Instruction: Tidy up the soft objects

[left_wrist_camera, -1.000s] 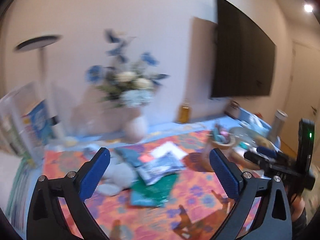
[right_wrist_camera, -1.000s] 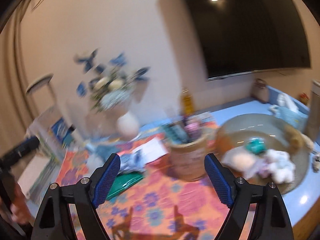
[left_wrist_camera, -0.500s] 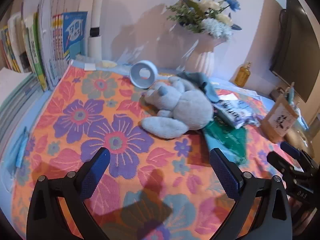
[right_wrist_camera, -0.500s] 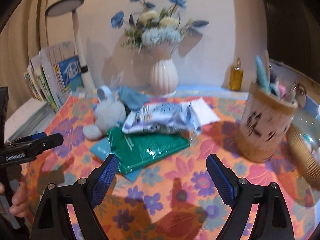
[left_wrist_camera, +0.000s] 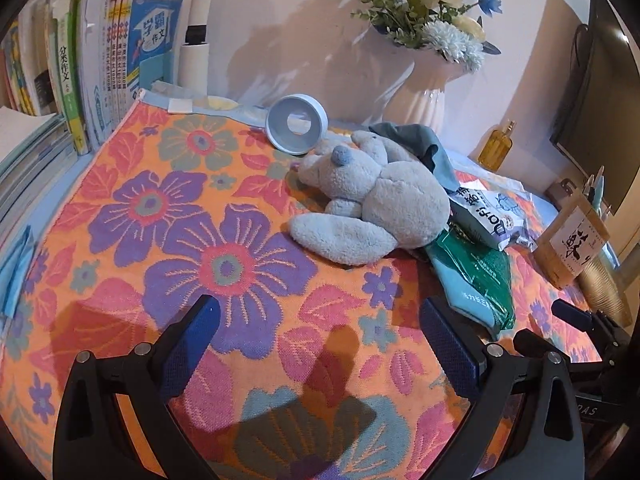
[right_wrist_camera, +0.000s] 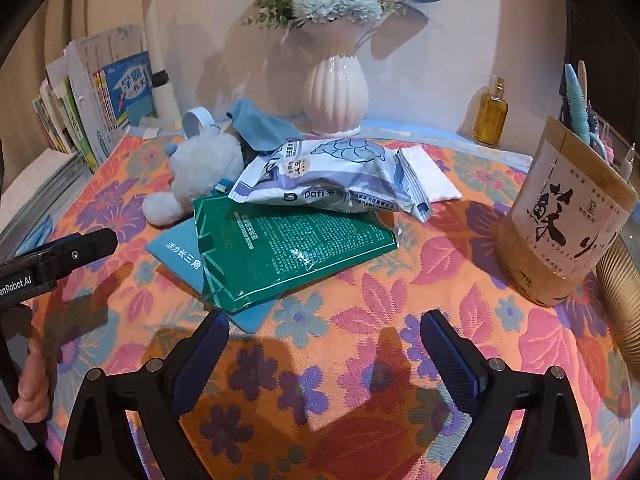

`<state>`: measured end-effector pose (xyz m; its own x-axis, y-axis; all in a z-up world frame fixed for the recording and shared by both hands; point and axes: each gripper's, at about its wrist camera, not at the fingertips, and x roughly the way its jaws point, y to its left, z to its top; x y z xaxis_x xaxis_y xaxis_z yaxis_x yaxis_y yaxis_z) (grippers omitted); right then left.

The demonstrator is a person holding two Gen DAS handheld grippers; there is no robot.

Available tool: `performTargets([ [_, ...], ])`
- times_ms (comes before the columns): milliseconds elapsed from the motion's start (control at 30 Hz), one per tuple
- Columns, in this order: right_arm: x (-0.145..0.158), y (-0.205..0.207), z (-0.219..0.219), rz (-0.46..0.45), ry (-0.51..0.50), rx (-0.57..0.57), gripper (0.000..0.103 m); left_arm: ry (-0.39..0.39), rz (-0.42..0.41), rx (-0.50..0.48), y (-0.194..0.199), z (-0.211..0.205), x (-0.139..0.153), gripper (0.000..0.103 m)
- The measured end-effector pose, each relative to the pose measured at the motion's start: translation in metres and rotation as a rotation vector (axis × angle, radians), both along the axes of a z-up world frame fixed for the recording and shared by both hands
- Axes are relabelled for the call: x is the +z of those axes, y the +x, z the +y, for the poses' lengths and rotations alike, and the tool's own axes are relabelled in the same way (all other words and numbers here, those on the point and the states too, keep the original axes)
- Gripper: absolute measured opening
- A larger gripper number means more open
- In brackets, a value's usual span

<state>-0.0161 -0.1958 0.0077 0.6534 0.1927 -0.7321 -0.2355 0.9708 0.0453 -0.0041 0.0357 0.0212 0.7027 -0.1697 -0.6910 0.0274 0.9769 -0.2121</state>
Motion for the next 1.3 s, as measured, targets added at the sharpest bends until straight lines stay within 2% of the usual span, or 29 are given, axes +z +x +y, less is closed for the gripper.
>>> performTargets([
  [267, -0.003, 0.005, -0.004, 0.037, 0.019, -0.006, 0.099, 0.063, -0.013, -0.023, -0.002, -0.010, 0.001, 0.100],
  [533, -0.006, 0.011, -0.006, 0.065, 0.031, -0.018, 0.099, 0.059, -0.008, -0.026, -0.001, -0.010, 0.000, 0.100],
  [600, -0.007, 0.011, -0.008, 0.072, 0.036, -0.027, 0.099, 0.013, 0.009, -0.030, 0.003, -0.006, 0.003, 0.100],
  [633, -0.007, 0.012, -0.009, 0.075, 0.041, -0.035, 0.099, -0.070, 0.004, -0.042, 0.008, -0.001, 0.008, 0.100],
  [700, -0.006, 0.014, -0.014, 0.091, 0.072, -0.049, 0.099, -0.177, 0.004, -0.049, 0.016, 0.005, 0.018, 0.100],
  [733, -0.006, 0.017, -0.018, 0.120, 0.131, -0.053, 0.099, -0.219, -0.004, -0.041, 0.023, 0.007, 0.027, 0.100],
  [767, -0.006, 0.019, -0.022, 0.142, 0.185, -0.049, 0.099, -0.220, -0.009, -0.032, 0.028, 0.005, 0.033, 0.100],
  [867, -0.011, 0.030, -0.037, 0.244, 0.506, -0.066, 0.102, -0.134, 0.027, -0.019, 0.057, -0.014, 0.041, 0.100],
  [933, -0.012, 0.040, -0.041, 0.275, 0.587, -0.115, 0.103, -0.108, 0.053, -0.025, 0.075, -0.028, 0.036, 0.100],
  [1000, -0.012, 0.051, -0.038, 0.307, 0.569, -0.159, 0.103, -0.100, 0.115, -0.035, 0.097, -0.041, 0.024, 0.100],
  [1133, -0.007, 0.065, -0.028, 0.284, 0.573, -0.195, 0.103, -0.170, 0.150, -0.033, 0.118, -0.046, 0.009, 0.100],
  [1200, -0.009, 0.071, -0.019, 0.297, 0.567, -0.210, 0.103, -0.170, 0.162, -0.021, 0.123, -0.045, 0.002, 0.097],
  [1233, -0.011, 0.072, -0.015, 0.306, 0.554, -0.215, 0.103, -0.163, 0.170, -0.020, 0.124, -0.043, -0.002, 0.088],
  [1300, -0.009, 0.073, -0.004, 0.278, 0.497, -0.233, 0.103, -0.176, 0.160, -0.046, 0.121, -0.038, -0.005, 0.085],
])
